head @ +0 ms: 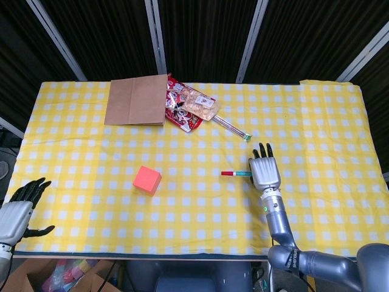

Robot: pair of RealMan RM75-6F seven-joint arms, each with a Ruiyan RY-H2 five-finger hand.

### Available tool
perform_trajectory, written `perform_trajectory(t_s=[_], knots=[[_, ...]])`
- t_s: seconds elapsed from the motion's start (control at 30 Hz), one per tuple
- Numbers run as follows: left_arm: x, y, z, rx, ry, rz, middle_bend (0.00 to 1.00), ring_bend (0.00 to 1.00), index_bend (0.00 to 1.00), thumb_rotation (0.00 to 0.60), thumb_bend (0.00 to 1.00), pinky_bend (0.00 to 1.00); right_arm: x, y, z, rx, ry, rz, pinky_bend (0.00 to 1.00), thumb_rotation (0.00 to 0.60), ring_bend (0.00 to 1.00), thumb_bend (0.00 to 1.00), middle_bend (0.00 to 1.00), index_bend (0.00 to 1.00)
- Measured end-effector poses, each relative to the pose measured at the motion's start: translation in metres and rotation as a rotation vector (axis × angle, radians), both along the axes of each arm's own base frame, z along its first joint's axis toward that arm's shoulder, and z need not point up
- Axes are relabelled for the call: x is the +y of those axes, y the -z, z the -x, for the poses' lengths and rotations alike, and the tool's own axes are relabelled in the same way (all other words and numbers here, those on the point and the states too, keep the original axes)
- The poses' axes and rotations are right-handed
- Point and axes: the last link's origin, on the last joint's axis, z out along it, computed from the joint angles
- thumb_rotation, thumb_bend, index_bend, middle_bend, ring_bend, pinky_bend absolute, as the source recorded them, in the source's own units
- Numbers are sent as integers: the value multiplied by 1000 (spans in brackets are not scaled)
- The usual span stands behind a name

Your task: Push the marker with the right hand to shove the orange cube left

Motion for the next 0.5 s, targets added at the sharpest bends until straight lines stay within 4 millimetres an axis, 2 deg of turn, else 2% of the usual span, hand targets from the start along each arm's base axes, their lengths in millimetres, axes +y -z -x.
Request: perform_trajectory(t_s=[0.27, 0.37, 0.5], knots=[[0, 1, 0, 8, 3, -9, 0, 0, 0, 600, 0, 79, 9, -11, 25, 20, 14, -16, 0, 600, 18, 560, 241, 650], [0, 1, -1, 8, 3, -14, 0, 0, 0, 600, 0, 79, 9, -12, 28, 22, 27, -10, 0, 600, 16, 560, 239, 551], [0, 1, 0, 8, 3, -19, 0, 0, 0, 600, 0, 79, 9, -13, 32, 36, 46, -8, 0, 600, 0, 560, 189, 342]])
